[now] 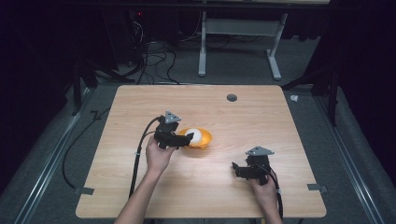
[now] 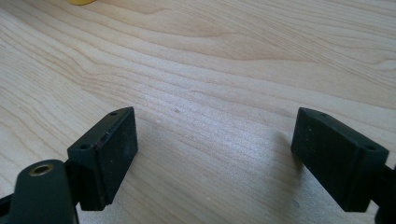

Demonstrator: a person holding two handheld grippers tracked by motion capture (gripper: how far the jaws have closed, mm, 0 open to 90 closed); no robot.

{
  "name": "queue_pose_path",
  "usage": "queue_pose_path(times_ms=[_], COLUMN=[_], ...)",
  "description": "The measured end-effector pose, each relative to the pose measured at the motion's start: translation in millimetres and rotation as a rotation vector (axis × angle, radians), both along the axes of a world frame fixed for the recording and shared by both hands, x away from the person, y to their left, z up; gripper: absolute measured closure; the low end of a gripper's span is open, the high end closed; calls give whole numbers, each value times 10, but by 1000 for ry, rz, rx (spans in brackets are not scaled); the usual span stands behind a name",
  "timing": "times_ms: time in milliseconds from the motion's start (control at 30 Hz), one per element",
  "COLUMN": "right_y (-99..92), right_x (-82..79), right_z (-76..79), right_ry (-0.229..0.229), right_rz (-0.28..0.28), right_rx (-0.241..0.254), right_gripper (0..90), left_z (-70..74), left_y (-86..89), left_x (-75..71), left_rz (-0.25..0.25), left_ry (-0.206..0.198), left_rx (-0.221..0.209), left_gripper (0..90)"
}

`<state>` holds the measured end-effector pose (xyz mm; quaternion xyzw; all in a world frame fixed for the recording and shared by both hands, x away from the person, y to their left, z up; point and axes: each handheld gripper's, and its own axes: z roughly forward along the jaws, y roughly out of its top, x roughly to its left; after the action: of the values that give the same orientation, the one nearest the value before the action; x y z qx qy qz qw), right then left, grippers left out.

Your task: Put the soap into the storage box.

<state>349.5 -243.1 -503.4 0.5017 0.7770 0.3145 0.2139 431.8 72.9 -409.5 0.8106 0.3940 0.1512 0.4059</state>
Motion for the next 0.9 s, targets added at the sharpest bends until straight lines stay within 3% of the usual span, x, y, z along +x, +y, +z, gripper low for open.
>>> queue_pose_path(times_ms=[367,533,900], right_y=[1,0,1], right_x=[0,0,0], right_z=[-1,-1,-1], right_ry=[-2,-2,-1], right_rz=[1,1,0], right_rx=[1,0,1], right_gripper=[153,153,153], left_z=[16,17,62], left_y=[123,165,259], left_x=[-85,-117,-206], left_rz=[15,14,34], left_ry=[-6,-2,-28], left_rx=[-34,-29,-48], left_gripper=[236,235,229])
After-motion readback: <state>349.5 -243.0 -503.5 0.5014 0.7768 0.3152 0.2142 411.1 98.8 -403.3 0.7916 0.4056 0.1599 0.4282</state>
